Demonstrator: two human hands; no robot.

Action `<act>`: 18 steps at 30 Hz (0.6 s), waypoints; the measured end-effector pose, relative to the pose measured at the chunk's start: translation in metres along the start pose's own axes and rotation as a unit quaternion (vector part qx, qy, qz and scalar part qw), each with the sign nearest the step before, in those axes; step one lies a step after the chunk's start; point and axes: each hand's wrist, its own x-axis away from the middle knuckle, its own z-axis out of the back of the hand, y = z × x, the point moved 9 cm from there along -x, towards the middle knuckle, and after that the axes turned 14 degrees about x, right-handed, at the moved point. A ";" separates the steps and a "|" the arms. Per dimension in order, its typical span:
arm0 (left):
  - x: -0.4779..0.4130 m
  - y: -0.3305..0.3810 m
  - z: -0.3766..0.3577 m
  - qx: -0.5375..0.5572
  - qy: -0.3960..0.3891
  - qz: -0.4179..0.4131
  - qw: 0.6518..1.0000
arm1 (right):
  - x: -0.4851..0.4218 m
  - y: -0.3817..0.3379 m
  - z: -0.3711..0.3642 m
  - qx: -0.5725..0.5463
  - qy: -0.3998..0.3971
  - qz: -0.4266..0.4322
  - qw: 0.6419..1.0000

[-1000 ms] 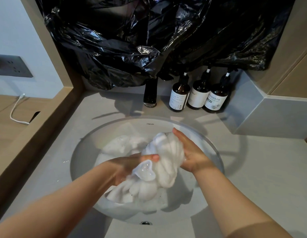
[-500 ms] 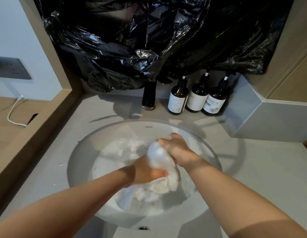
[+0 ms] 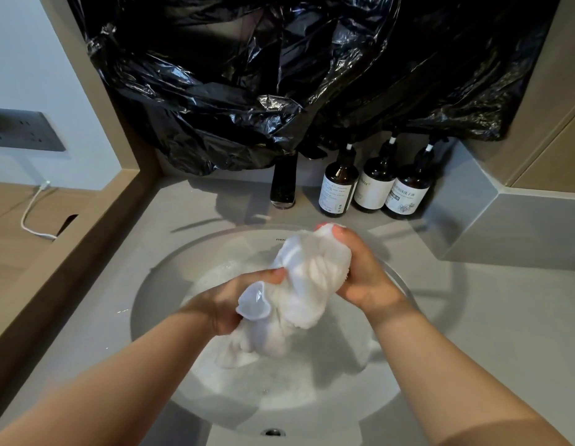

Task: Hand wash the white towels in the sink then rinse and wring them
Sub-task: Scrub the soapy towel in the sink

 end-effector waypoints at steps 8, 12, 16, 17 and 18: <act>0.002 -0.041 0.021 0.154 0.016 0.162 0.975 | 0.007 -0.045 0.005 0.165 0.172 0.119 0.964; 0.003 -0.057 0.016 0.347 0.077 0.158 0.921 | 0.024 -0.063 -0.023 0.285 0.182 0.194 0.921; 0.010 -0.041 -0.004 0.452 0.063 0.082 0.886 | 0.039 -0.071 -0.046 0.322 0.151 0.245 0.902; 0.010 -0.034 -0.008 0.451 0.058 0.042 0.889 | 0.041 -0.071 -0.050 0.330 0.151 0.253 0.897; 0.004 -0.029 -0.008 0.432 0.059 0.004 0.900 | 0.043 -0.069 -0.055 0.333 0.155 0.261 0.893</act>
